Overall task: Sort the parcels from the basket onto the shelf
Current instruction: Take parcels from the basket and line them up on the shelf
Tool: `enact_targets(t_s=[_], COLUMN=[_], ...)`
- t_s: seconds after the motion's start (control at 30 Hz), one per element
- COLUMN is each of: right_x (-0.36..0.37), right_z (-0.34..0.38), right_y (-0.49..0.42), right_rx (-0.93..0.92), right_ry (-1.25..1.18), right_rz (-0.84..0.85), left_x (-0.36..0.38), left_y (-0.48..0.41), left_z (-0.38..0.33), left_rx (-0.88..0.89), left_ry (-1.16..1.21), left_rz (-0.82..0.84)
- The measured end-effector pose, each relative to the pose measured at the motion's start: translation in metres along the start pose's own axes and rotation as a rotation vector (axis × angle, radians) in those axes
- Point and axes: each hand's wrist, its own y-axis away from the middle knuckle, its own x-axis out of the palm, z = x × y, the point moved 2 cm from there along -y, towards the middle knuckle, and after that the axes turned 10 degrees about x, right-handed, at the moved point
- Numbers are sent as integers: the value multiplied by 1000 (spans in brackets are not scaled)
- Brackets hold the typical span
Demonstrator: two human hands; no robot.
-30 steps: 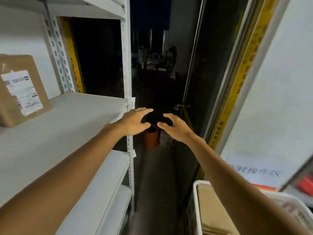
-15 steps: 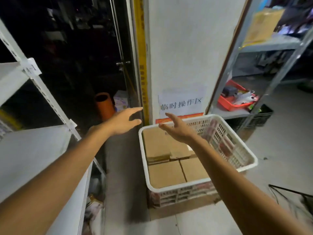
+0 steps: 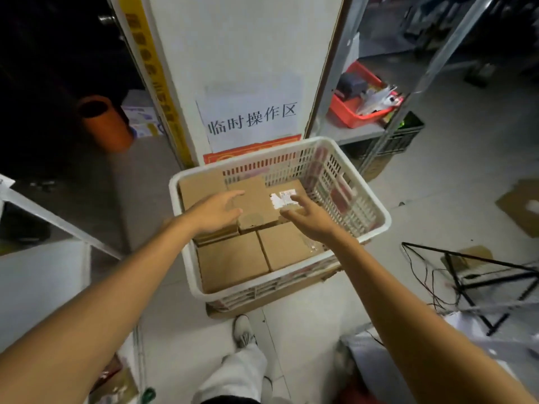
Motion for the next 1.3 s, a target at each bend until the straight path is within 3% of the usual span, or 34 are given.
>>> enact_targets(t_s=[0.4, 0.63, 0.8, 0.97, 1.07, 1.17, 1.3], right_x=[10, 34, 61, 84, 97, 102, 93], right_z=[-32, -47, -64, -85, -99, -105, -115], right_y=[-109, -186, -251, -290, -301, -307, -310], right_rx=[183, 232, 274, 311, 343, 323, 311], right_ry=[-32, -95, -144, -201, -332, -385, -396], right_rz=[124, 274, 332, 302, 356, 397, 286], left_x=[52, 88, 139, 172, 192, 201, 199], left_y=[-81, -113, -154, -193, -204, -205, -203], left_z=[53, 76, 98, 120, 126, 127, 119], left_rx=[-147, -250, -277, -430, -462, -400, -237], left_ry=[144, 278, 37, -186, -280, -307, -178], left_rz=[163, 91, 72, 2, 2, -83, -205])
